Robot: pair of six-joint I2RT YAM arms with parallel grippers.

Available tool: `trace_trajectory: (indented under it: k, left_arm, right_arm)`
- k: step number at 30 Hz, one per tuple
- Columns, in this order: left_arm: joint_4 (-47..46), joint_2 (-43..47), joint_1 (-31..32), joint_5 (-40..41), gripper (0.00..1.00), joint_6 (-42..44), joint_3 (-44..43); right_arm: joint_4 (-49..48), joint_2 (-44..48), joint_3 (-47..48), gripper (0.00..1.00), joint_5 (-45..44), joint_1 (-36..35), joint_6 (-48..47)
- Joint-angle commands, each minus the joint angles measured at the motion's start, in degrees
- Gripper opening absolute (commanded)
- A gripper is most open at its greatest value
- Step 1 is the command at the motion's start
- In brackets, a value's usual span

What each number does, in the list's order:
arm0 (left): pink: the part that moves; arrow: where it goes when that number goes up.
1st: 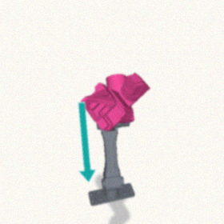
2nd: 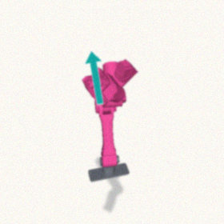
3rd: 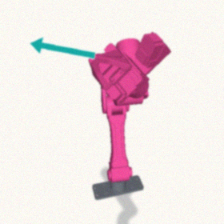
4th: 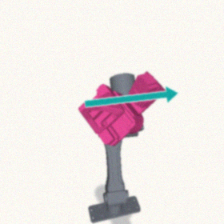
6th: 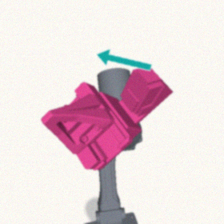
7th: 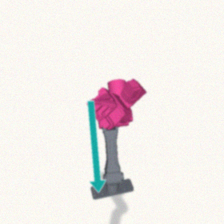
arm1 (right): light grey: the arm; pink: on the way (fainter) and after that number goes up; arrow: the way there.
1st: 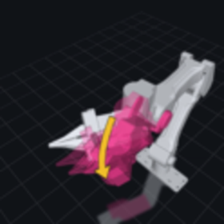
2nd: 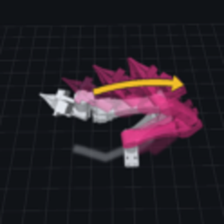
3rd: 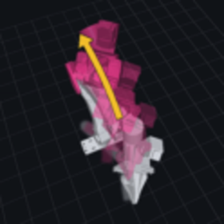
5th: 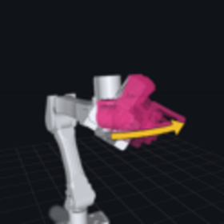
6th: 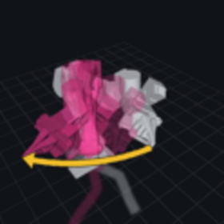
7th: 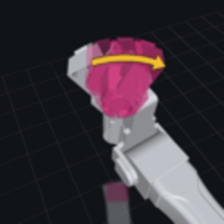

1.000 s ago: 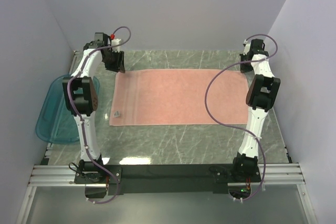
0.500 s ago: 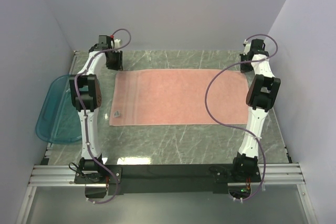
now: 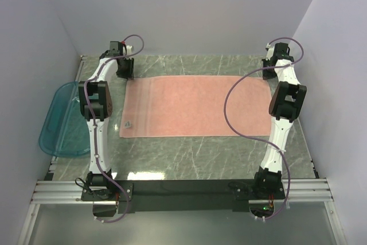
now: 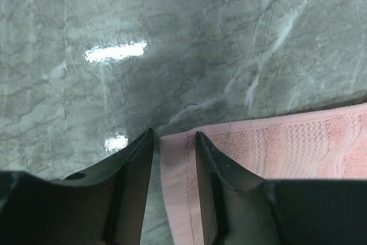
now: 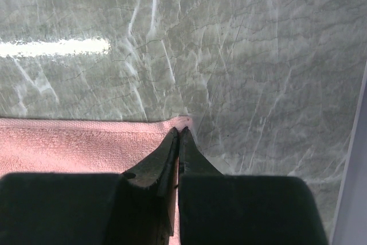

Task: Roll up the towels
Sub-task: Flatten the towel

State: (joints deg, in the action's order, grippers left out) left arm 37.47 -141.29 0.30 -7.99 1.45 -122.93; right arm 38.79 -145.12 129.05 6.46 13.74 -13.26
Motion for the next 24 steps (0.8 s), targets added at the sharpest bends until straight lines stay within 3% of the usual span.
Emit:
trace_trajectory:
  k: [1,7,14,24]
  left_arm:
    - [0.58,-2.23,-0.12,1.14,0.41,0.22,-1.61]
    - [1.63,-1.53,-0.03,0.43,0.25,0.65,-0.99]
    - [1.46,0.05,0.06,-2.47,0.00,2.32,-1.96]
    - [-3.54,9.98,-1.79,-9.76,0.01,2.68,2.26]
  right_arm:
    - [1.73,1.77,0.76,0.00,0.66,-0.20,-0.63]
    - [1.64,2.47,0.76,0.00,0.57,-0.11,-1.07]
    - [2.26,4.05,0.67,0.00,2.15,-0.11,-1.07]
    - [2.17,8.97,1.02,0.00,3.47,1.64,-1.69]
